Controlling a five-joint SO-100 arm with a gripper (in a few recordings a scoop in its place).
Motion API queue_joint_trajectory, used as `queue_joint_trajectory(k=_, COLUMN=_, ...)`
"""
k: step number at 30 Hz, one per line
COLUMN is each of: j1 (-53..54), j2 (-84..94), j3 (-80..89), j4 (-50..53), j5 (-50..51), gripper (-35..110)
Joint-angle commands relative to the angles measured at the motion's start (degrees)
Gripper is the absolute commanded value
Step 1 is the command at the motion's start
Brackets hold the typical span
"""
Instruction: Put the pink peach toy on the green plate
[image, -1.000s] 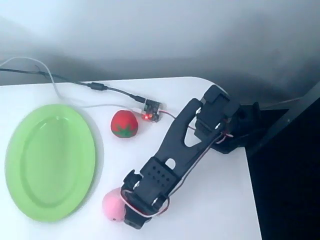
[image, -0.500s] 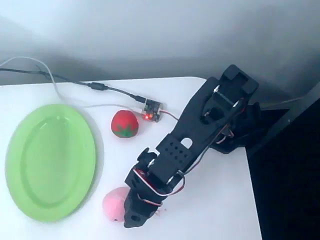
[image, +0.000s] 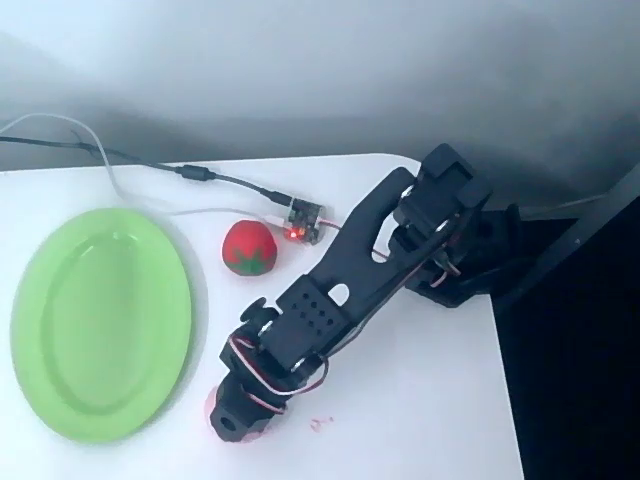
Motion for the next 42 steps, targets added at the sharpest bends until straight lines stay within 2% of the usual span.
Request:
queue_joint_trajectory(k=1, j1=0.00, j2=0.00, j3=-0.79, j4=0.26, j5=-0.26, gripper=0)
queue_joint_trajectory(k=6, j1=0.00, j2=0.35, j3=-0.35, j4=0.44, j5=-1.93, gripper=0)
queue_joint_trajectory(k=10, j1=2.02, j2=6.15, j3=0.00, j4=7.73, j5=-5.36, gripper=0)
queue_joint_trajectory(k=15, j1=17.23, j2=16.35, j3=-2.11, j4=8.61, j5=-17.75, gripper=0)
queue_joint_trajectory(k=19, j1=27.51, j2=8.44, j3=-11.95, j4=5.71, j5=-23.99, gripper=0)
queue_joint_trajectory(k=24, j1=29.27, j2=-4.75, j3=-21.62, j4=5.71, j5=-22.15, gripper=0)
queue_joint_trajectory(k=29, j1=27.60, j2=-7.91, j3=-21.80, j4=5.71, j5=-13.71, gripper=0)
queue_joint_trajectory(k=31, j1=26.72, j2=-8.35, j3=-21.80, j4=5.71, j5=-9.23, gripper=9)
queue_joint_trajectory(k=33, j1=26.10, j2=-8.88, j3=-21.71, j4=5.89, j5=-8.26, gripper=25)
queue_joint_trajectory(k=36, j1=25.40, j2=-9.84, j3=-22.06, j4=5.45, j5=-3.87, gripper=31)
queue_joint_trajectory(k=39, j1=24.87, j2=-10.55, j3=-22.76, j4=5.36, j5=-2.29, gripper=40)
queue_joint_trajectory(k=42, j1=24.61, j2=-10.37, j3=-22.68, j4=5.45, j5=-2.64, gripper=41)
